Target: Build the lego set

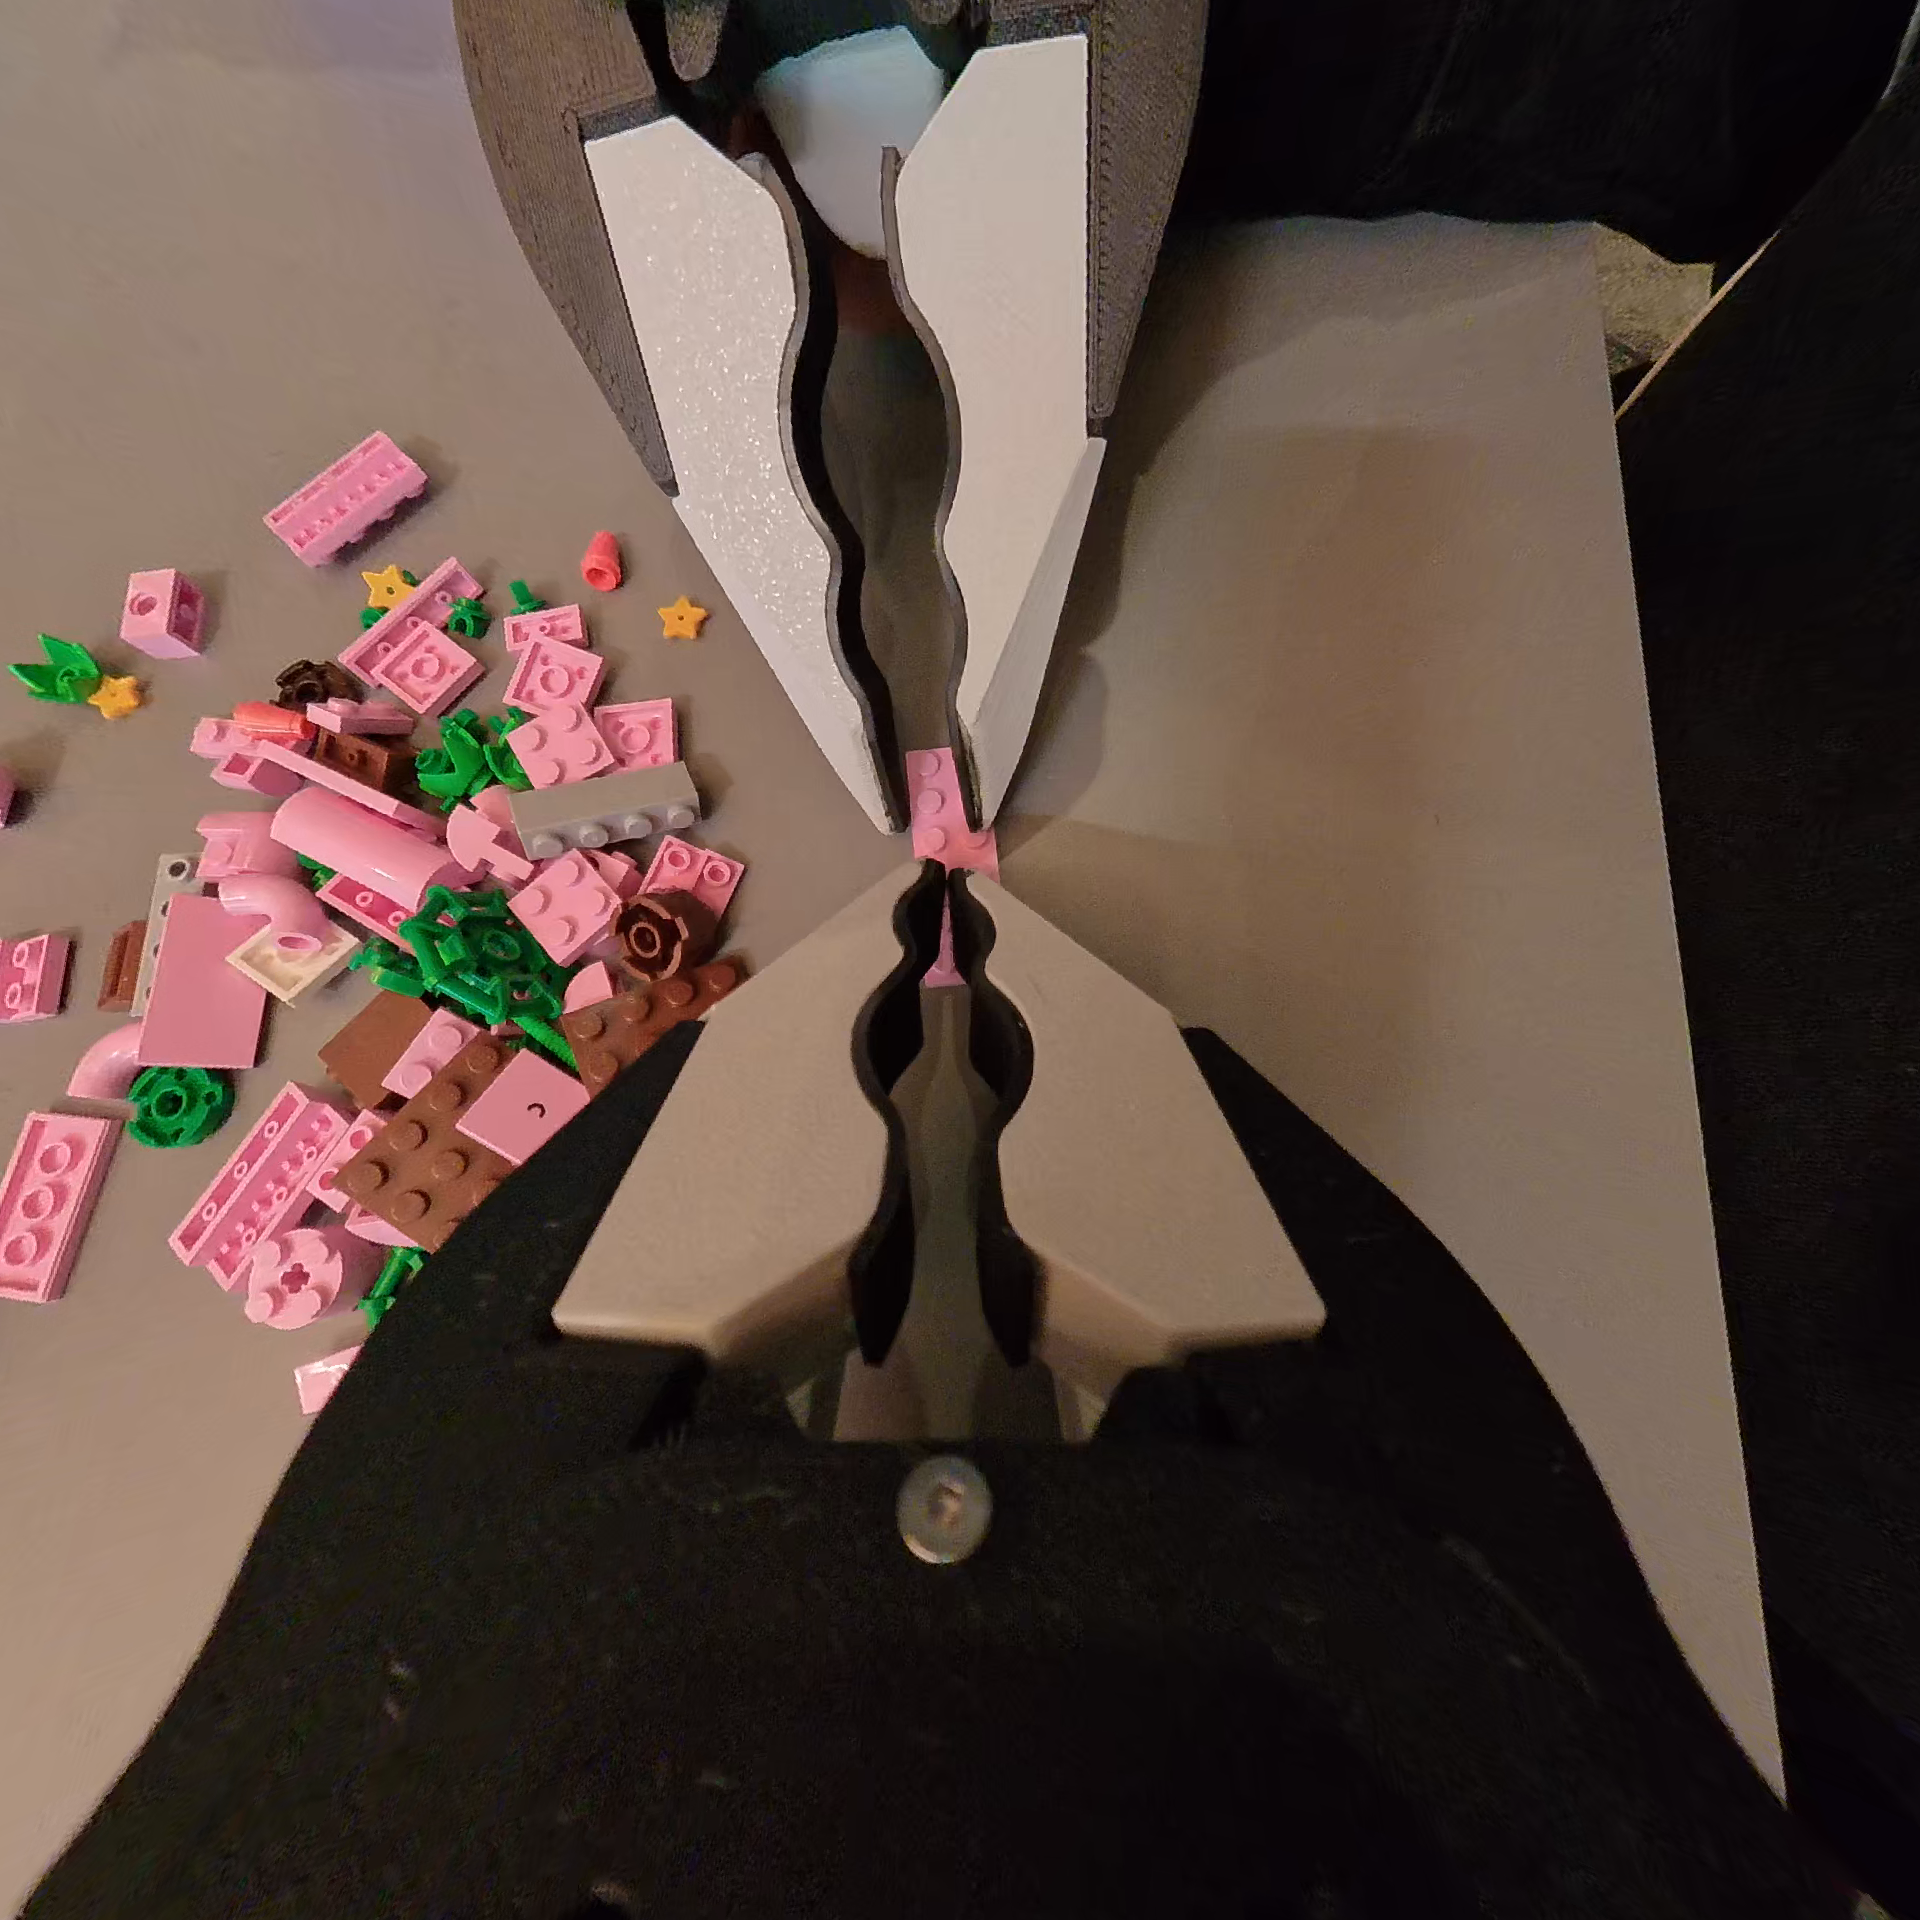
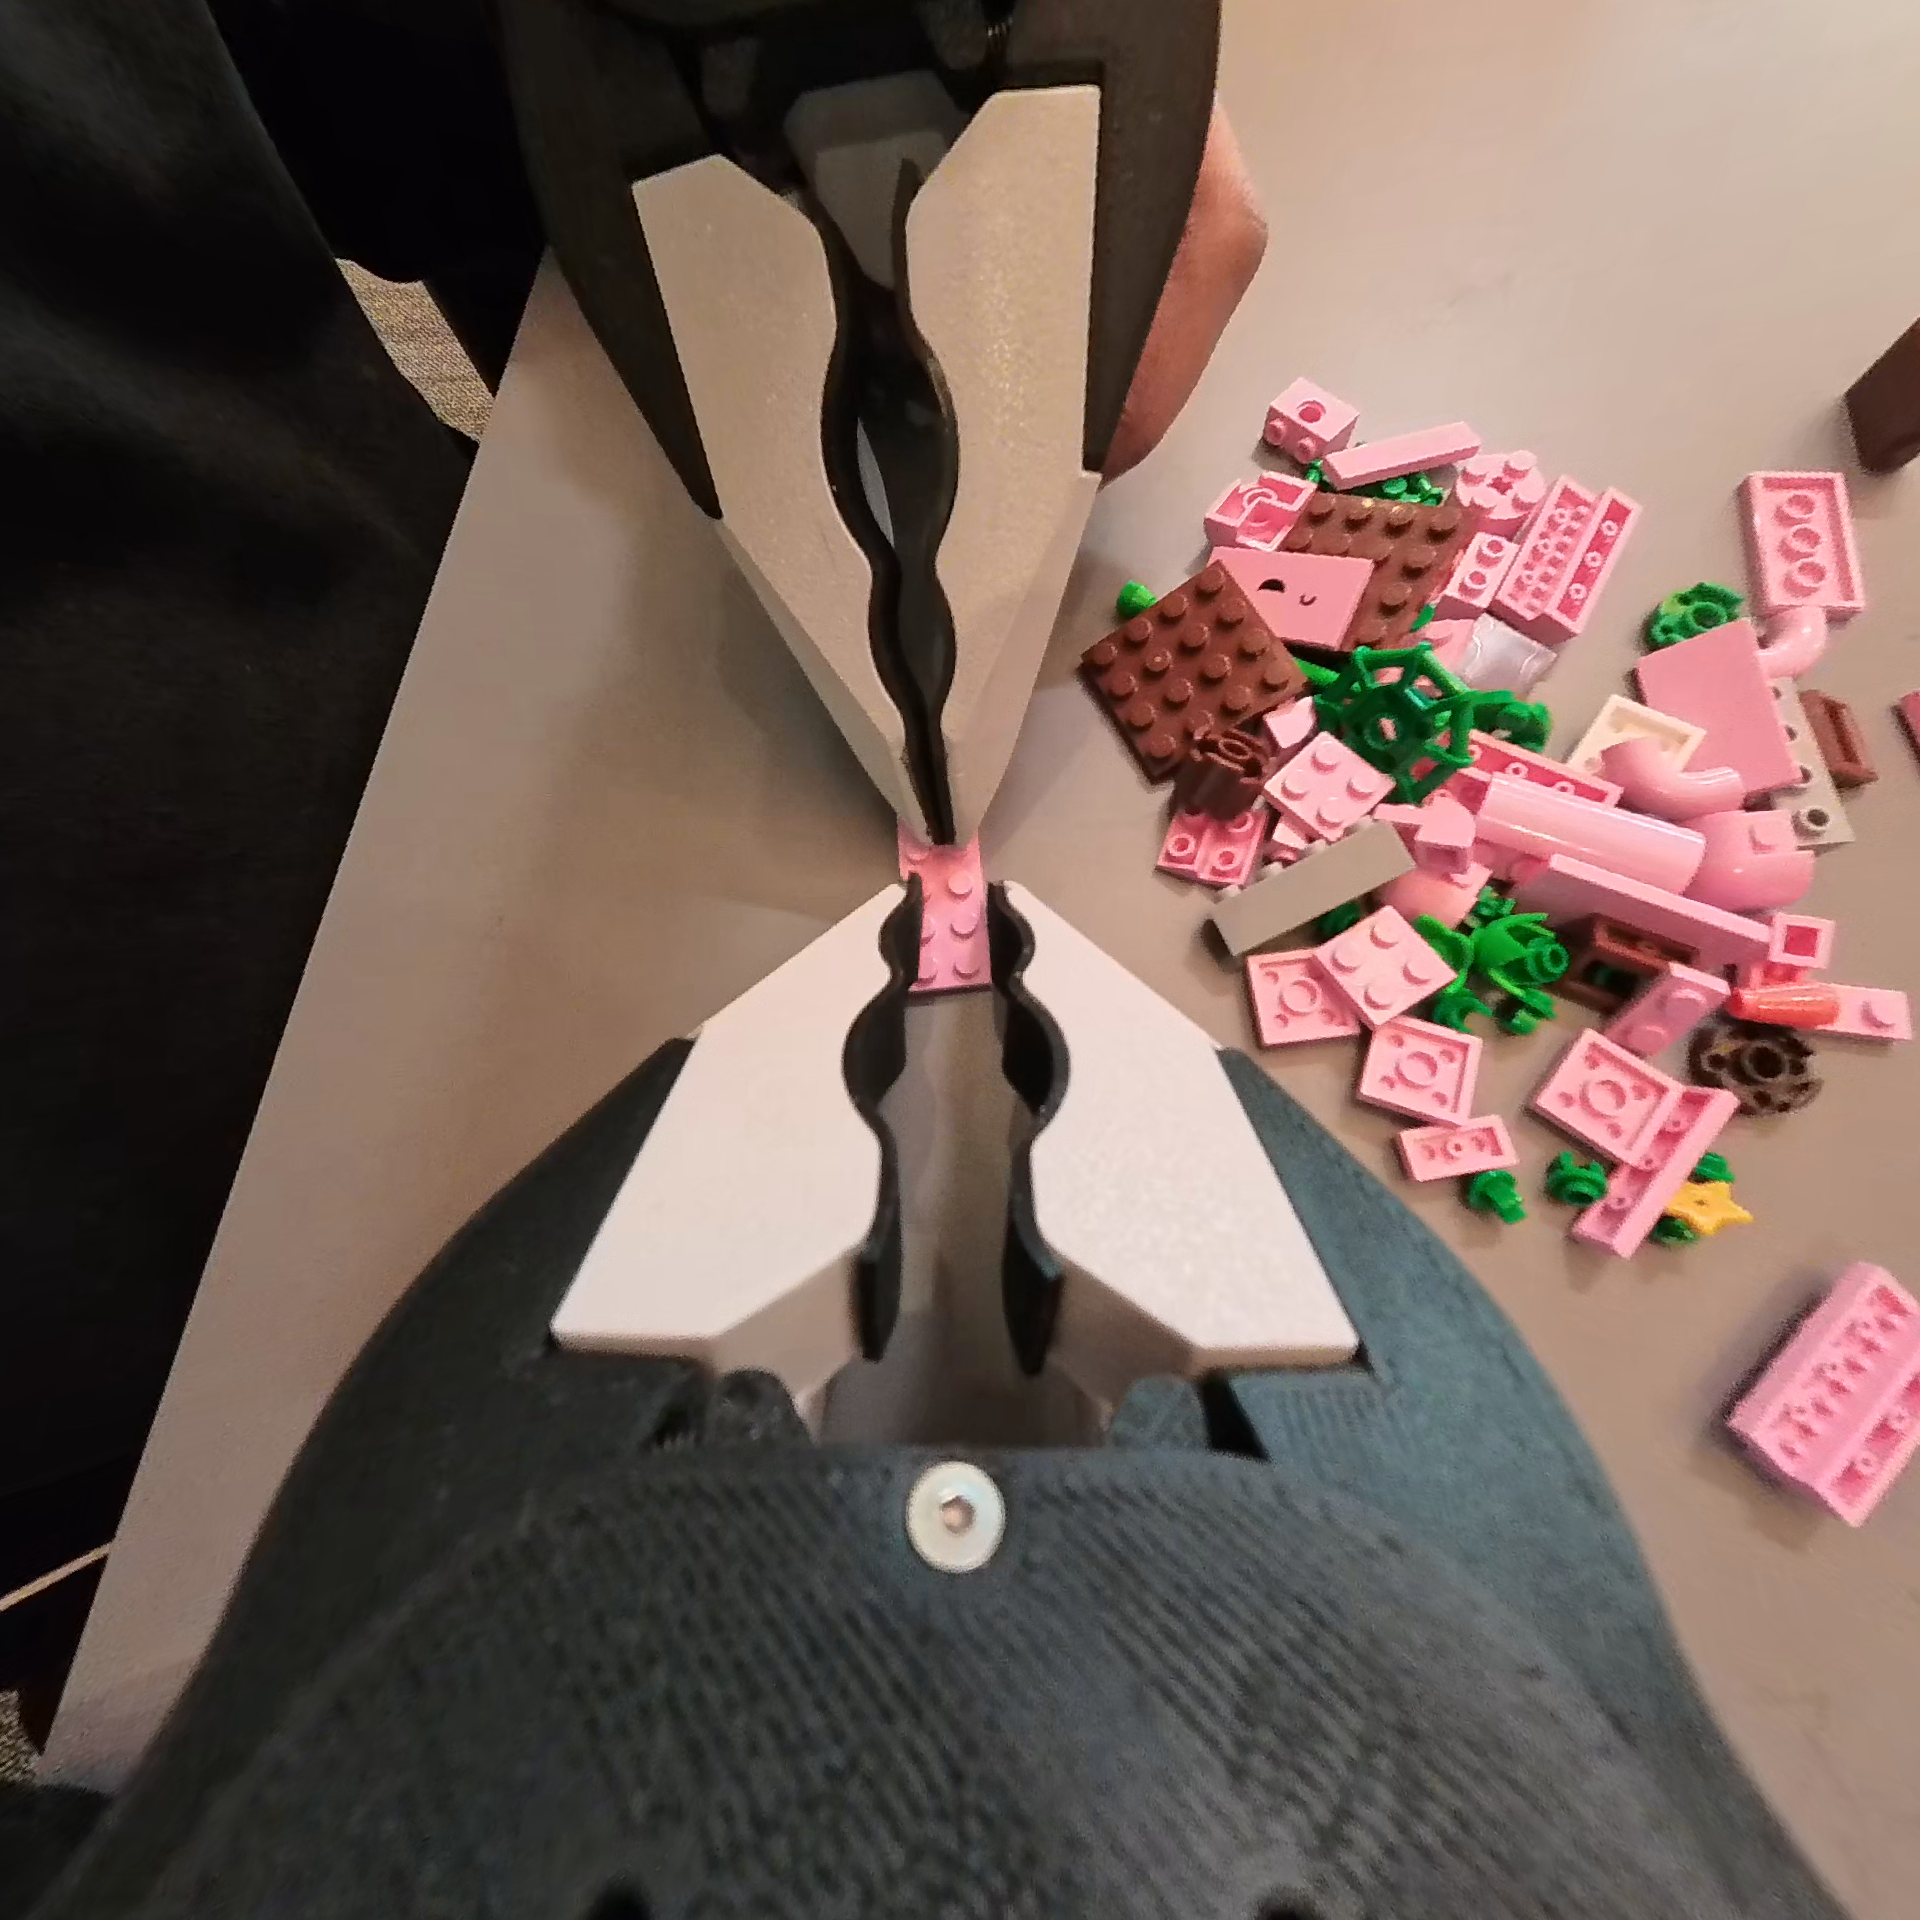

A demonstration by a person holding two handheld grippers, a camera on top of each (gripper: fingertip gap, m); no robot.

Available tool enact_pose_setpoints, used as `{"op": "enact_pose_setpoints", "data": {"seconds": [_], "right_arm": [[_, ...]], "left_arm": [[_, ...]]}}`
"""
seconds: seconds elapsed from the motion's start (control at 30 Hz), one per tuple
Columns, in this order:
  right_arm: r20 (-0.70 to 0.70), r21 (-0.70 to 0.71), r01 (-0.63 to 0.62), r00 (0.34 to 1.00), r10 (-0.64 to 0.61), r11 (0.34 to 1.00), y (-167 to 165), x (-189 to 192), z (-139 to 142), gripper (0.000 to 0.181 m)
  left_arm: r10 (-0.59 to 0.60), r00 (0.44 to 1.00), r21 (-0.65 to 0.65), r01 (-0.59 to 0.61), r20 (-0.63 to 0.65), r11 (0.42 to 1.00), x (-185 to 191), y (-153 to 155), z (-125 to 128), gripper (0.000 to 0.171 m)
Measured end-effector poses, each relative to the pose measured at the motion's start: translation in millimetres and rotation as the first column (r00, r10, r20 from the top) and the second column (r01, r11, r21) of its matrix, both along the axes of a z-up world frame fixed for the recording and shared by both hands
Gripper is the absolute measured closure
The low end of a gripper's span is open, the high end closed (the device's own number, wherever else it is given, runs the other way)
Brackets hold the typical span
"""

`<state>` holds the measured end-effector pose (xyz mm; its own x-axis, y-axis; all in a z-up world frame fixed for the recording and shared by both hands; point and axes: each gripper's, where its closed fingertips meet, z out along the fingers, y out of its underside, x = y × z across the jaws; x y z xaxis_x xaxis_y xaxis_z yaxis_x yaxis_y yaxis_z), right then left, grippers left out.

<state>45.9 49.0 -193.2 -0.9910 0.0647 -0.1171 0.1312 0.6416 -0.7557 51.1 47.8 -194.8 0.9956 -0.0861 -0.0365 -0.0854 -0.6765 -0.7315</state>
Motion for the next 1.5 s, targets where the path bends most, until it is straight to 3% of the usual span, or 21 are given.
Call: {"op": "enact_pose_setpoints", "data": {"seconds": [0.4, 0.7, 0.83, 1.0, 1.3, 1.5], "right_arm": [[0.0, 0.001, -0.001, 1.0, 0.001, 1.0, 0, 0, 0, 0.17], [0.074, 0.002, -0.037, 0.997, 0.037, 0.999, 10, 10, 2, 0.169], [0.049, -0.092, 0.023, 0.999, -0.019, 0.995, 8, -2, 19, 0.167], [0.009, -0.024, 0.127, 0.992, -0.127, 0.992, 18, -23, 7, 0.166], [0.007, 0.013, 0.169, 0.986, -0.169, 0.986, 17, -31, -2, 0.168], [-0.028, 0.02, 0.28, 0.96, -0.279, 0.96, 19, -51, -3, 0.179]], "left_arm": [[0.0, 1.0, 0.0, 0.0, 0.017, 1.0, 0, 0, 0, 0.171], [0.048, 0.996, 0.031, -0.05, 0.073, 0.998, -8, 0, 5, 0.154], [0.093, 0.989, 0.075, -0.102, 0.117, 0.992, -16, 0, 13, 0.153], [0.099, 0.982, 0.088, -0.114, 0.16, 0.99, -18, 0, 15, 0.158], [0.131, 0.987, 0.021, -0.134, 0.091, 0.991, -22, 0, 4, 0.16], [0.217, 0.962, -0.015, -0.222, -0.165, 0.975, -52, -8, -4, 0.164]]}}
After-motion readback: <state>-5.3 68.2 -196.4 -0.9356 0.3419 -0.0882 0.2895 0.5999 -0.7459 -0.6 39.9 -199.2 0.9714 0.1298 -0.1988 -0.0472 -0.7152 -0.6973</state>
